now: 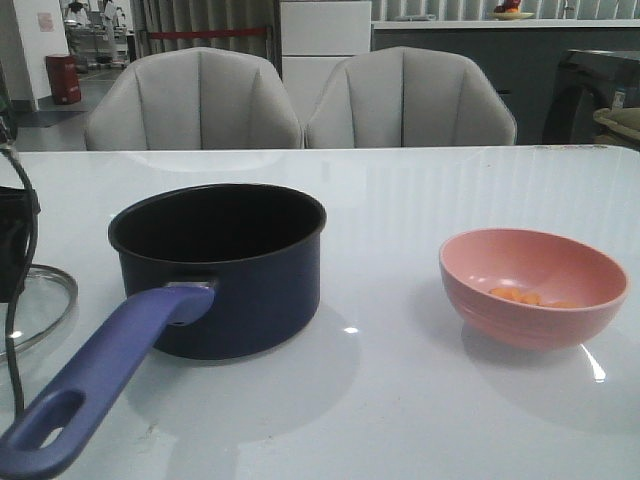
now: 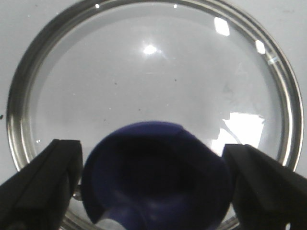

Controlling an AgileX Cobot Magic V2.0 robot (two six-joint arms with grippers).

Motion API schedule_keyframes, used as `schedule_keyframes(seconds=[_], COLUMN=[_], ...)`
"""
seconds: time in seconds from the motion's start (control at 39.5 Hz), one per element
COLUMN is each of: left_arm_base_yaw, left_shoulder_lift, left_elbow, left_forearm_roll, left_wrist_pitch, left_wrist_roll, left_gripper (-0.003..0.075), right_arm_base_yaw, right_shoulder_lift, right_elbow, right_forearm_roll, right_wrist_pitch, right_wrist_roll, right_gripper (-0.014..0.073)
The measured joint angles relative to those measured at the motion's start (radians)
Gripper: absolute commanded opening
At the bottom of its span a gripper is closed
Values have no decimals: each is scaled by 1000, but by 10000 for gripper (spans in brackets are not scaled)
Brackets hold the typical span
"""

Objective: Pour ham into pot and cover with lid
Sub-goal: 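Move the lid beside the pot and set it on the table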

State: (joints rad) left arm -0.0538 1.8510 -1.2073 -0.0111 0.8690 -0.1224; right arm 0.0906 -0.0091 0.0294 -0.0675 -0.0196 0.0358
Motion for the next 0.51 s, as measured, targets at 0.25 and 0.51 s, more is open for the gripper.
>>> schedule_keyframes(seconds=[0.25,0.51], left_arm_base_yaw=[0,-2], left_shoulder_lift=[-3,-71], left_elbow=[-51,-51], left_forearm_roll=[11,0], left_wrist_pitch=[45,65], left_wrist_roll=[2,27], left_gripper=[618,618], right_arm_base_yaw=[0,0], right_shoulder_lift=[0,0], right_elbow=[0,0], right_forearm_roll=[0,0], right_wrist_pitch=[0,0], right_wrist_roll=[0,0], right_gripper=[136,136])
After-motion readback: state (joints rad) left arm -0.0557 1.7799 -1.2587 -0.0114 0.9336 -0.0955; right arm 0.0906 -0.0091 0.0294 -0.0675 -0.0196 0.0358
